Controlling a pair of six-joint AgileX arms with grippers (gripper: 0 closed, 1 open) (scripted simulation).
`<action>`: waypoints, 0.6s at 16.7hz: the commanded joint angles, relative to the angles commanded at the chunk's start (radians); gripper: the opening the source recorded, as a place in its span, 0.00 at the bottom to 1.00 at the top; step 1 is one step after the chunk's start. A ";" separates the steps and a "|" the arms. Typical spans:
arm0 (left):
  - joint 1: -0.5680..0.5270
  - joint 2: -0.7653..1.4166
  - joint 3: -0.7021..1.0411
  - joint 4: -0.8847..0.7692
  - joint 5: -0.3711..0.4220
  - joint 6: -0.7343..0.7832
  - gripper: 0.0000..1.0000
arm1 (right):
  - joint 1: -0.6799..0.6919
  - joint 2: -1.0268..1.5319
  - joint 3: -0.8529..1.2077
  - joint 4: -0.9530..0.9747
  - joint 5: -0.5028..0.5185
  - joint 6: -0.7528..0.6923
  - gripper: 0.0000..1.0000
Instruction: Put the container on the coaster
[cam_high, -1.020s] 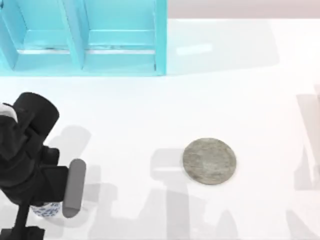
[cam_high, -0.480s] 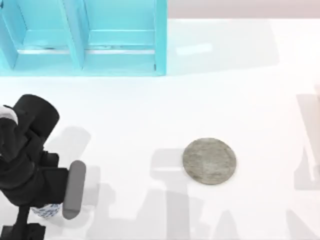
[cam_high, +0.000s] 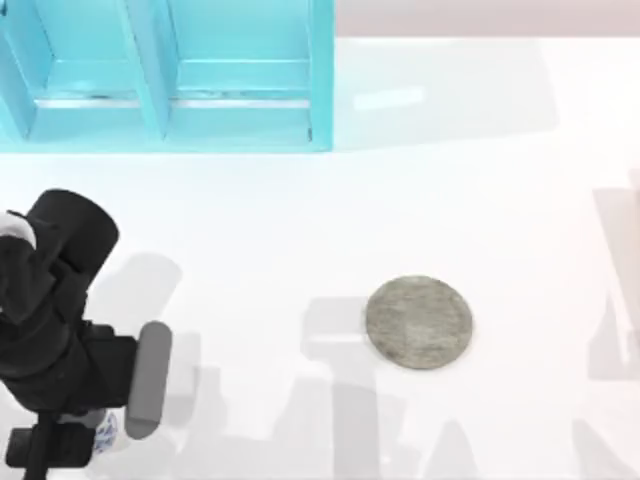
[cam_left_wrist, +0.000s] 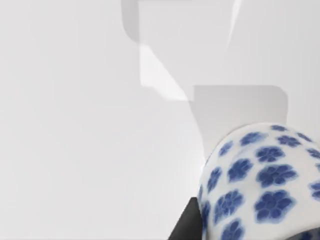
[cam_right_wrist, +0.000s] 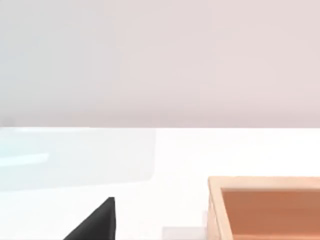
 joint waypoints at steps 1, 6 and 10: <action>0.000 0.000 0.000 0.000 0.000 0.000 0.02 | 0.000 0.000 0.000 0.000 0.000 0.000 1.00; 0.000 0.000 0.000 0.000 0.000 0.000 0.00 | 0.000 0.000 0.000 0.000 0.000 0.000 1.00; 0.000 0.000 0.000 0.000 0.000 0.002 0.00 | 0.000 0.000 0.000 0.000 0.000 0.000 1.00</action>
